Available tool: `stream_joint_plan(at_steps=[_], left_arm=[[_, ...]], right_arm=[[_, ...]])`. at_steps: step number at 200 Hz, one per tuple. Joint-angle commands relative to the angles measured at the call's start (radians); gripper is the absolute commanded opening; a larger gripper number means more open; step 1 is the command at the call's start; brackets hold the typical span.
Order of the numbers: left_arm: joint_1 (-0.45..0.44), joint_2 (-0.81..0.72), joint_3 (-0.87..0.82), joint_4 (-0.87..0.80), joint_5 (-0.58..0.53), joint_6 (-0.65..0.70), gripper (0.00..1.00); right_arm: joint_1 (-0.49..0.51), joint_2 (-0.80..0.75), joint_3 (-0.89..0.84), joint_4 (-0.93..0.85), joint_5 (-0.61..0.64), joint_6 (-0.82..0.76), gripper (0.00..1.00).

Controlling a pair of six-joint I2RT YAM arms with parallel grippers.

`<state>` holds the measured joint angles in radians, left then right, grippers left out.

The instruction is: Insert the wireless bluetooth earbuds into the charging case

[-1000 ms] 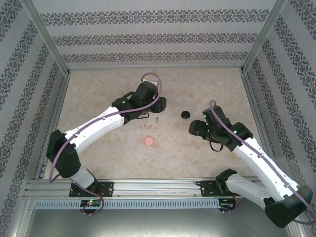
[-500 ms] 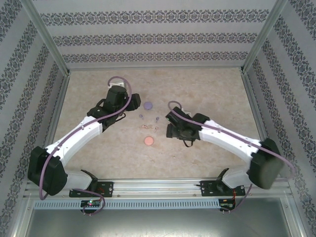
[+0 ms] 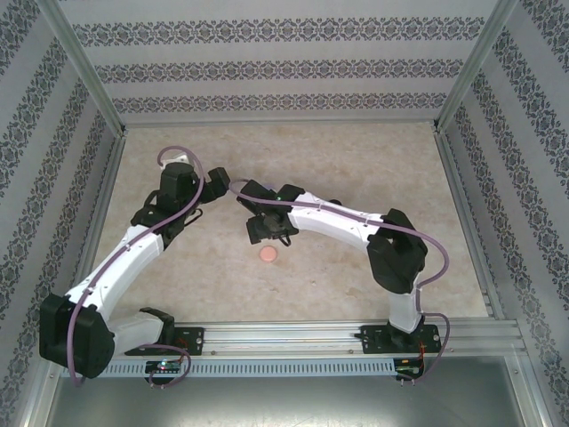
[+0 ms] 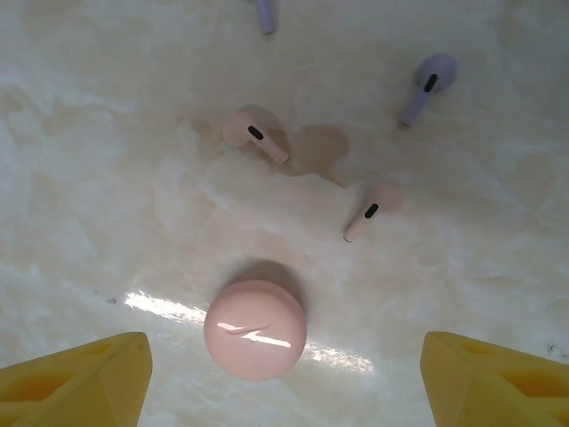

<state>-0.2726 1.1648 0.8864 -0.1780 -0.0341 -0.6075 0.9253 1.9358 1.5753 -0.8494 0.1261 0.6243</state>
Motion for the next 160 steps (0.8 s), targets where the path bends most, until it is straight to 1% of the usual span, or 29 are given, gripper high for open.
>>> stream_joint_plan(at_steps=[1,24,88,106,160], left_arm=[[0.033,-0.038,-0.001,0.032,0.029,-0.014,0.99],[0.061,-0.064,-0.002,0.044,0.036,-0.028,0.99],[0.108,-0.085,0.005,0.048,0.057,-0.041,0.99],[0.12,-0.079,0.006,0.051,0.092,-0.049,0.99],[0.129,-0.066,0.015,0.049,0.127,-0.057,0.99]], right_arm=[[0.001,0.036,0.025,-0.081,-0.058,-0.12,0.79],[0.01,0.072,0.023,-0.073,-0.097,-0.136,0.78],[0.026,0.147,0.053,-0.053,-0.142,-0.124,0.76],[0.027,0.168,0.068,-0.056,-0.144,-0.124,0.75],[0.029,0.219,0.107,-0.082,-0.144,-0.131,0.74]])
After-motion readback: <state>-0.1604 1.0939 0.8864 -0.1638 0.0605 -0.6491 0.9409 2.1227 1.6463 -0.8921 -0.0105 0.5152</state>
